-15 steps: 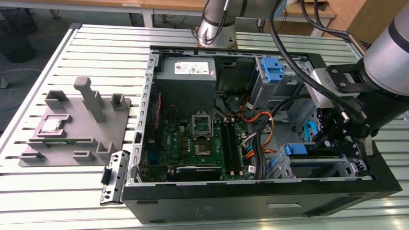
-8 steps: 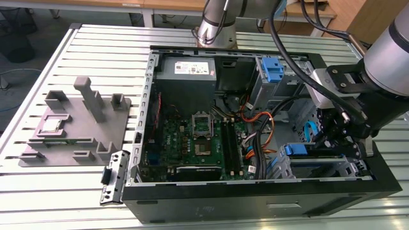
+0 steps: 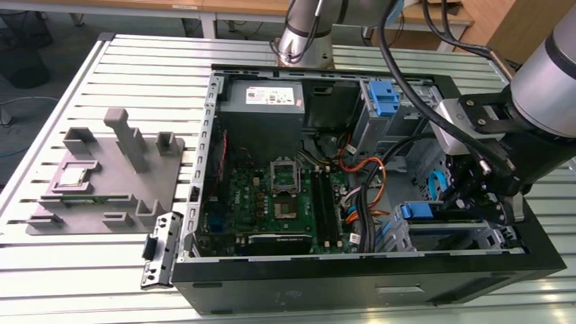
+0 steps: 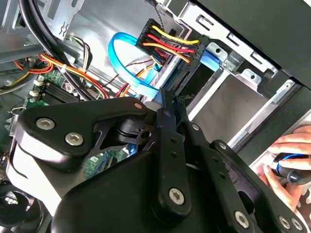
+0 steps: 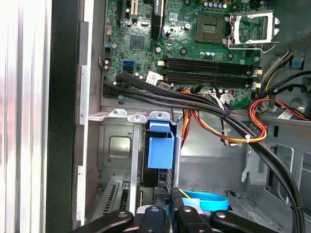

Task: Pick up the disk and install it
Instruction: 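Insert the first disk wire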

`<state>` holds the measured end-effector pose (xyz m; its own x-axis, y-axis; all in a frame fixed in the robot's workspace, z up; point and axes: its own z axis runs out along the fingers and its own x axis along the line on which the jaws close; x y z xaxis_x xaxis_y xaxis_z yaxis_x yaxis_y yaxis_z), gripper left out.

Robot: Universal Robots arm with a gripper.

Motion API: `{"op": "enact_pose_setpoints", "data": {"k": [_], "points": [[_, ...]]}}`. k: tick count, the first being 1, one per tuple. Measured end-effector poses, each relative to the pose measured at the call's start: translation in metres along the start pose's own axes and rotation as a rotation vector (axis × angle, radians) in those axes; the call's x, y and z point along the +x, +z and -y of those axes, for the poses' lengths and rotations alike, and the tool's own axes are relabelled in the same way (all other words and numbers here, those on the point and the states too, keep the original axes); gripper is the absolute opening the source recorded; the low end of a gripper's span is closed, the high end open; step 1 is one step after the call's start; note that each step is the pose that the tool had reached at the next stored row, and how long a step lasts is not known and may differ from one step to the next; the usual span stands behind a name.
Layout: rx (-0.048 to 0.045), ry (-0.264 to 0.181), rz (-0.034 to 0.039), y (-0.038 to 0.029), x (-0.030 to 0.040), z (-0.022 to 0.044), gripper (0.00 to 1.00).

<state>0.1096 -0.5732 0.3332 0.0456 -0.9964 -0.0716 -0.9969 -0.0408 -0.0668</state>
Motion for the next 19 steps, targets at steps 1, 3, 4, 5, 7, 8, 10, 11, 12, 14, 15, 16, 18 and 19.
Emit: {"op": "enact_pose_setpoints", "data": {"k": [1, 3, 4, 5, 7, 8, 10, 11, 12, 14, 15, 16, 18, 19], "points": [[0.0000, 0.000, 0.0005, 0.0005, 0.0000, 0.0000, 0.16], [0.0000, 0.000, 0.0006, 0.0026, 0.0002, -0.0002, 0.16], [0.0000, 0.000, 0.0002, 0.0032, 0.0002, -0.0002, 0.16], [0.0000, 0.000, 0.0001, 0.0034, 0.0002, -0.0002, 0.16], [0.0000, 0.000, 0.0000, 0.0034, 0.0002, -0.0002, 0.16], [0.0000, 0.000, 0.0002, 0.0045, 0.0003, -0.0003, 0.16], [0.0000, 0.000, 0.0000, 0.0045, 0.0003, -0.0003, 0.16], [0.0000, 0.000, 0.0001, 0.0046, 0.0003, -0.0003, 0.16], [0.0000, 0.000, 0.0001, 0.0046, 0.0003, -0.0003, 0.16], [0.0000, 0.000, 0.0009, 0.0050, 0.0003, -0.0003, 0.16], [0.0000, 0.000, 0.0010, 0.0052, 0.0003, -0.0004, 0.17], [0.0000, 0.000, 0.0010, 0.0052, 0.0003, -0.0004, 0.17], [0.0000, 0.000, 0.0006, 0.0051, 0.0003, -0.0003, 0.24], [0.0000, 0.000, 0.0002, 0.0046, 0.0003, -0.0003, 0.24]]}}
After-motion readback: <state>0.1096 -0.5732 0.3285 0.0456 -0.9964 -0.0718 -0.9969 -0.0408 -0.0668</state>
